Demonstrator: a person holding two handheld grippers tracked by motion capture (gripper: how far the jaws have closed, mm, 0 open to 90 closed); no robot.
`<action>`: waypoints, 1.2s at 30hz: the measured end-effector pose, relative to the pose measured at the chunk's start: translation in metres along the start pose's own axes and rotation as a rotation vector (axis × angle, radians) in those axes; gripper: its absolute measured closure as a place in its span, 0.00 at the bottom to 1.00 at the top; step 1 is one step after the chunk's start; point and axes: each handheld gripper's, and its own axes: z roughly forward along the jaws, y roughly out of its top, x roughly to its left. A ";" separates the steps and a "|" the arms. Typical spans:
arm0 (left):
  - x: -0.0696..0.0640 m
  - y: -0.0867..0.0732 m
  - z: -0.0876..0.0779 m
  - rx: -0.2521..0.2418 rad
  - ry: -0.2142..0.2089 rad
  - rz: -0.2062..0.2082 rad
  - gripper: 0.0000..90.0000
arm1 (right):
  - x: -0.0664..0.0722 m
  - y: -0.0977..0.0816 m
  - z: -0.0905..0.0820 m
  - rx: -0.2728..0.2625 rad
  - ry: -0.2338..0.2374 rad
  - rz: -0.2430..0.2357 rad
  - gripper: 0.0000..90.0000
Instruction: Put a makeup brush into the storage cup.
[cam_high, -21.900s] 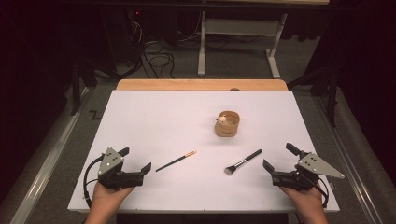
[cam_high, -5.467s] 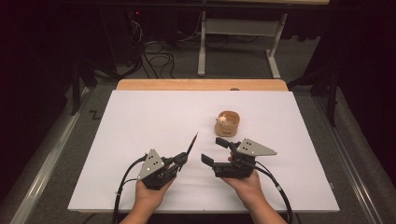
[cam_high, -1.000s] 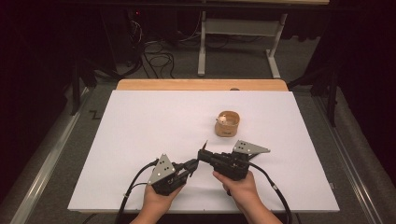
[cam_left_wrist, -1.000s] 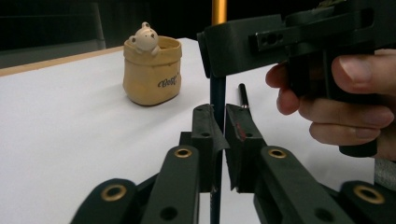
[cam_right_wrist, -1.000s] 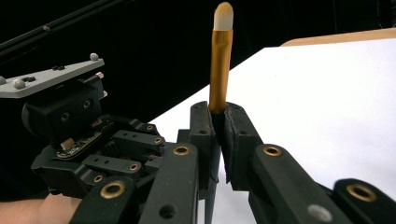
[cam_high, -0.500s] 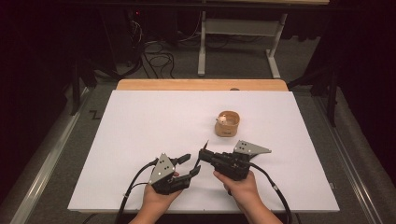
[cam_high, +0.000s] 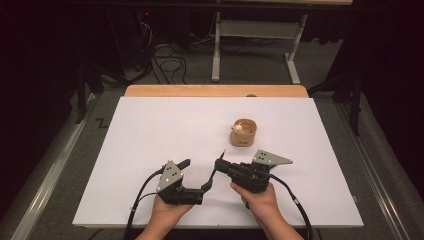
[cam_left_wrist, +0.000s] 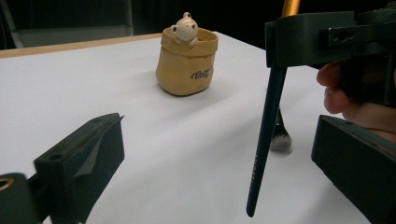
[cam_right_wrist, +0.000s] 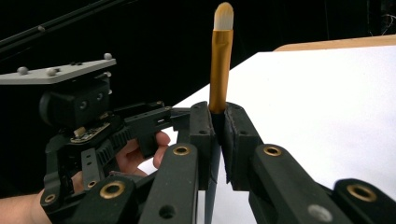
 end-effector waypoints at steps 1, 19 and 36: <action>0.001 0.000 0.000 0.002 -0.006 -0.003 0.03 | 0.000 0.000 0.000 0.000 0.001 -0.001 0.94; 0.014 0.001 -0.009 0.015 0.067 0.012 0.01 | -0.004 0.003 -0.010 -0.014 -0.044 -0.047 0.94; 0.033 0.003 -0.027 -0.015 0.123 0.015 0.05 | -0.020 0.010 -0.039 -0.060 -0.127 -0.078 0.94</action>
